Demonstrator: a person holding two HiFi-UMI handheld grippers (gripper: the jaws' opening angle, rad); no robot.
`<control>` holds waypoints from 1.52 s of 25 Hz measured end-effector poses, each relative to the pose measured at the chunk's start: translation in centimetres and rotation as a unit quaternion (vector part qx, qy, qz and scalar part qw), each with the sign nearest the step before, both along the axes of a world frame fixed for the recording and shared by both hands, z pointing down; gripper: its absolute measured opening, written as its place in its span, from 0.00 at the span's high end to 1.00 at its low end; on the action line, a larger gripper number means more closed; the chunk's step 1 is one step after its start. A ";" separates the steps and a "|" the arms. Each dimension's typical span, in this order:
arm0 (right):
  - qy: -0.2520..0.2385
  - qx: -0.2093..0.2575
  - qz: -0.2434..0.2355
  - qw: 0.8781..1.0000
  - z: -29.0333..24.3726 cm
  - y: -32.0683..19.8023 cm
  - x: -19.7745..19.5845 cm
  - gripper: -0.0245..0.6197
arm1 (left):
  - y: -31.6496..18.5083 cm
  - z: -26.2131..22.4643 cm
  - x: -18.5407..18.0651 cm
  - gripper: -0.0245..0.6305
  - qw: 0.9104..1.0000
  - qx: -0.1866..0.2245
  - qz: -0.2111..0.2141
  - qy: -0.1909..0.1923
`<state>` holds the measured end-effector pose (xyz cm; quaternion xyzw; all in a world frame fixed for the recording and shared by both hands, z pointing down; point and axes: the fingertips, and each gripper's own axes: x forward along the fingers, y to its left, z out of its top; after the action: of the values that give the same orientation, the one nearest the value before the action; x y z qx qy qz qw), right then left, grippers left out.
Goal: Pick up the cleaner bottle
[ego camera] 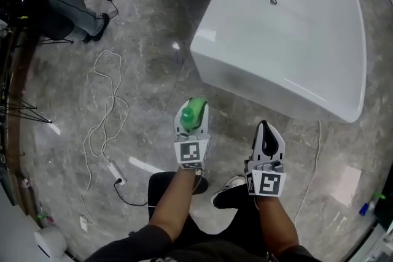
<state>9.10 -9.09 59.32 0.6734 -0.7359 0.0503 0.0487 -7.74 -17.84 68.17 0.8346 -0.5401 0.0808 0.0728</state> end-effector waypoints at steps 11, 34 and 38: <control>0.009 -0.004 0.021 1.000 -25.9 4.8 2.4 0.94 | 4.0 -29.1 2.9 0.69 0.999 -0.009 0.047 0.005; 0.037 0.059 0.112 0.991 -42.2 10.9 2.9 0.94 | 8.2 -48.2 3.9 0.69 0.990 0.018 0.141 0.015; 0.038 0.071 0.121 0.989 -43.5 10.4 3.4 0.94 | 7.7 -49.6 4.6 0.69 0.988 0.025 0.151 0.028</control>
<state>12.47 1.32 15.79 0.7606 -0.6485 -0.0226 0.0221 -3.12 -10.18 18.59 0.9098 -0.4078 0.0542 0.0541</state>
